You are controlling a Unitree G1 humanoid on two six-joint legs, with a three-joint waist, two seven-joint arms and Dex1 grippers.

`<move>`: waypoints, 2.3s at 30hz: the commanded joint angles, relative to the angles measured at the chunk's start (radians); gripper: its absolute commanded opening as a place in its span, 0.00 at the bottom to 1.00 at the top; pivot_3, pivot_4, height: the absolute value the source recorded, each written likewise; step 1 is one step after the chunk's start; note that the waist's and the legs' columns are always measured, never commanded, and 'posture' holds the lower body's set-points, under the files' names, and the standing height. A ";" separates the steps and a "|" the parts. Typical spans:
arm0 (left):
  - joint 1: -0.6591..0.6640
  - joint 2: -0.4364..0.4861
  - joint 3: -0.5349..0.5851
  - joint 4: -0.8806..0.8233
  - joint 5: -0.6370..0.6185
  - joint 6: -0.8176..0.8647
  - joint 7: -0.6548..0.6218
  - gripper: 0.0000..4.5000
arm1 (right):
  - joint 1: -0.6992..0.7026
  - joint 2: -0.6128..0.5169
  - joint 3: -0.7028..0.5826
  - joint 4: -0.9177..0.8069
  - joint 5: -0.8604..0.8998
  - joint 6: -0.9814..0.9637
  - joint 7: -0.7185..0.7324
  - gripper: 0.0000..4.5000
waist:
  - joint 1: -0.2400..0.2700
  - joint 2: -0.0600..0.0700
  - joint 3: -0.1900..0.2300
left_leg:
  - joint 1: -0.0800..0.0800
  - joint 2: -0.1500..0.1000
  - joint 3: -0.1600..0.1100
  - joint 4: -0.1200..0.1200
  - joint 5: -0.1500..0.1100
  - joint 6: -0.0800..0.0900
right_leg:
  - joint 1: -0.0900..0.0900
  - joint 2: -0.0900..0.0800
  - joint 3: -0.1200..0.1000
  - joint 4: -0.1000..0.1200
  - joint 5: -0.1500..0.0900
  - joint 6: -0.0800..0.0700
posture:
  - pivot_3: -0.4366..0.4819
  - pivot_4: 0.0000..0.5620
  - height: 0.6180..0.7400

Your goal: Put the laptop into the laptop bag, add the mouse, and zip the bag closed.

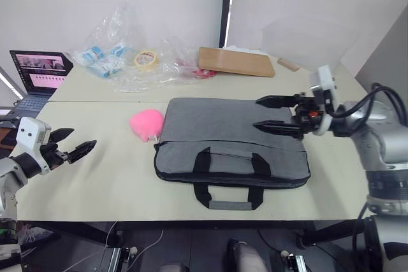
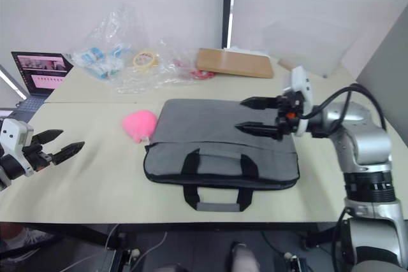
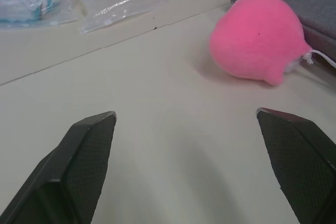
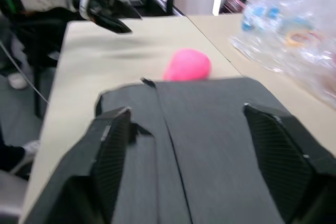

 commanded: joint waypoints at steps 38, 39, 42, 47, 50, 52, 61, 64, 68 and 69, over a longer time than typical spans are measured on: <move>-0.761 -0.136 -0.427 0.790 0.370 -0.177 -0.214 0.52 | -0.053 0.348 0.262 0.589 -0.391 -0.577 0.007 0.00 | -0.040 -0.003 -0.001 | 0.007 0.000 -0.004 0.003 0.001 -0.001 | 0.007 0.000 -0.002 0.007 -0.003 -0.005 | 0.48 0.27 1.00; -0.757 -0.131 -0.424 0.784 0.368 -0.175 -0.222 0.44 | -0.055 0.348 0.265 0.596 -0.399 -0.583 0.004 0.00 | -0.040 -0.003 -0.001 | 0.007 0.000 -0.004 0.003 0.001 -0.001 | 0.006 0.000 -0.002 0.007 -0.003 -0.005 | 0.48 0.27 1.00; -0.737 -0.113 -0.420 0.768 0.371 -0.170 -0.230 0.22 | -0.069 0.357 0.272 0.631 -0.426 -0.608 -0.015 0.00 | -0.041 -0.003 -0.001 | 0.007 0.001 -0.004 0.002 0.001 -0.001 | 0.007 0.000 -0.002 0.007 -0.003 -0.005 | 0.48 0.27 1.00; -0.654 -0.062 -0.415 0.678 0.352 -0.133 -0.329 0.08 | -0.079 0.370 0.275 0.671 -0.457 -0.628 -0.041 0.00 | -0.047 -0.004 -0.002 | 0.007 0.002 -0.003 0.002 0.001 -0.001 | 0.006 0.001 -0.001 0.008 -0.003 -0.005 | 0.48 0.27 1.00; -0.558 -0.013 -0.405 0.545 0.319 -0.063 -0.409 0.08 | -0.080 0.374 0.275 0.688 -0.473 -0.636 -0.060 0.00 | -0.054 -0.004 -0.002 | 0.007 0.003 -0.003 0.002 0.001 -0.001 | 0.006 0.002 0.000 0.008 -0.003 -0.005 | 0.48 0.27 1.00; -0.456 0.030 -0.392 0.392 0.275 0.021 -0.461 0.08 | -0.081 0.376 0.273 0.698 -0.481 -0.639 -0.074 0.00 | -0.057 -0.004 -0.002 | 0.008 0.003 -0.005 0.002 0.001 -0.001 | 0.006 0.002 0.001 0.008 -0.003 -0.005 | 0.48 0.27 1.00; -0.003 0.168 -0.299 -0.260 0.057 0.393 -0.505 0.08 | -0.096 0.392 0.273 0.745 -0.501 -0.661 -0.108 0.00 | -0.064 -0.004 -0.002 | 0.009 0.004 -0.011 0.001 0.001 -0.002 | 0.004 0.003 0.003 0.009 -0.003 -0.006 | 0.48 0.27 1.00; 0.129 0.192 -0.273 -0.444 -0.022 0.494 -0.501 0.08 | -0.102 0.398 0.273 0.754 -0.507 -0.665 -0.111 0.00 | -0.065 -0.004 -0.002 | 0.010 0.005 -0.010 0.001 0.001 -0.002 | 0.004 0.003 0.004 0.009 -0.004 -0.006 | 0.48 0.27 1.00; 0.247 0.195 -0.254 -0.613 -0.092 0.568 -0.472 0.08 | -0.105 0.400 0.274 0.763 -0.516 -0.671 -0.116 0.00 | -0.064 -0.004 -0.002 | 0.011 0.004 -0.010 0.000 0.001 -0.004 | 0.005 0.003 0.004 0.010 -0.004 -0.007 | 0.48 0.27 1.00; 0.271 0.193 -0.254 -0.647 -0.106 0.580 -0.468 0.08 | -0.103 0.400 0.275 0.763 -0.518 -0.672 -0.117 0.00 | -0.064 -0.004 -0.002 | 0.011 0.004 -0.010 0.000 0.001 -0.004 | 0.005 0.003 0.004 0.010 -0.005 -0.007 | 0.48 0.27 1.00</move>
